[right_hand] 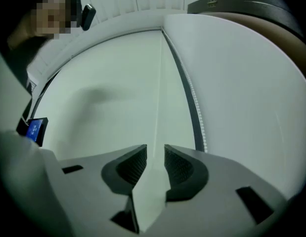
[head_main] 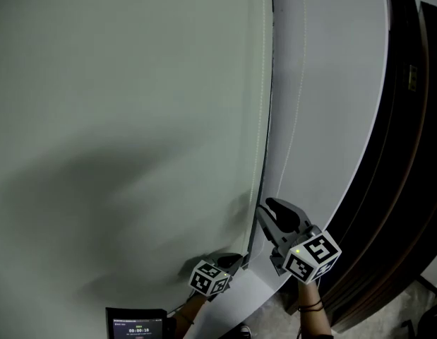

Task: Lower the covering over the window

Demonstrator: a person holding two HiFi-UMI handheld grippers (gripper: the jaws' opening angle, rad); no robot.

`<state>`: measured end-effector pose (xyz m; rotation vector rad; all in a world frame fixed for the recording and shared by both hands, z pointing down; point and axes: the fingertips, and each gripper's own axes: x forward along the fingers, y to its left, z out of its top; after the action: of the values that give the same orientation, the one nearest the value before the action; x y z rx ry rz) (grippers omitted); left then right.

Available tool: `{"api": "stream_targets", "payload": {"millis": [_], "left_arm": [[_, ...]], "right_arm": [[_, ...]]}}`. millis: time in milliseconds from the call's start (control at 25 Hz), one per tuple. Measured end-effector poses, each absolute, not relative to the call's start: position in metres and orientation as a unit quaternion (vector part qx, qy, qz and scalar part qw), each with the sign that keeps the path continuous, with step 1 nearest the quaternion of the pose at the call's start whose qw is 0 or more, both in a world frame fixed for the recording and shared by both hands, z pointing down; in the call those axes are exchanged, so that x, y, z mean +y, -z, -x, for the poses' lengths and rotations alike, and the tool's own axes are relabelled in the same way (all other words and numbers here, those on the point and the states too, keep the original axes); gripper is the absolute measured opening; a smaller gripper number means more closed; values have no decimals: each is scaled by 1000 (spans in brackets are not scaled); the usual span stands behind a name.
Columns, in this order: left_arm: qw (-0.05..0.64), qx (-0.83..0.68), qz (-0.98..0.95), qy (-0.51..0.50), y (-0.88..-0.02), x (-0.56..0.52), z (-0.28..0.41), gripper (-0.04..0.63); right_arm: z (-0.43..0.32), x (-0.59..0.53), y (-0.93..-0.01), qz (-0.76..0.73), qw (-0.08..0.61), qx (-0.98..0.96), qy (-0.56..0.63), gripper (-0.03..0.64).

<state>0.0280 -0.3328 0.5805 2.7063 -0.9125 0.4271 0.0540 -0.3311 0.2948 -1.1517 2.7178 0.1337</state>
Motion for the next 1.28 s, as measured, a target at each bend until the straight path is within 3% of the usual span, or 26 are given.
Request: {"api": "stream_targets", "payload": {"millis": [360, 440, 520, 720, 800, 920, 1040, 1280], "left_arm": [[138, -312, -929, -142, -590, -331, -36, 11], [141, -315, -928, -139, -590, -328, -34, 11], [147, -313, -928, -140, -589, -326, -32, 11], [141, -289, -925, -201, -612, -317, -28, 12], [123, -299, -929, -178, -608, -315, -24, 12], [112, -310, -940, -86, -561, -320, -25, 12], [56, -308, -949, -20, -489, -332, -28, 12], [-39, -270, -959, 76, -349, -343, -39, 61]], "right_arm": [[-34, -363, -243, 399, 96, 907, -99, 92], [-35, -363, -241, 402, 108, 905, -90, 19], [-36, -362, -240, 400, 120, 906, -74, 15], [-45, -373, -273, 428, 111, 895, -57, 12], [-52, -372, -291, 434, 124, 892, -33, 12], [-57, -374, -335, 447, 86, 890, -8, 12], [-54, -377, -400, 454, 36, 890, 30, 12], [-42, -358, -457, 440, 46, 893, 83, 12]]}}
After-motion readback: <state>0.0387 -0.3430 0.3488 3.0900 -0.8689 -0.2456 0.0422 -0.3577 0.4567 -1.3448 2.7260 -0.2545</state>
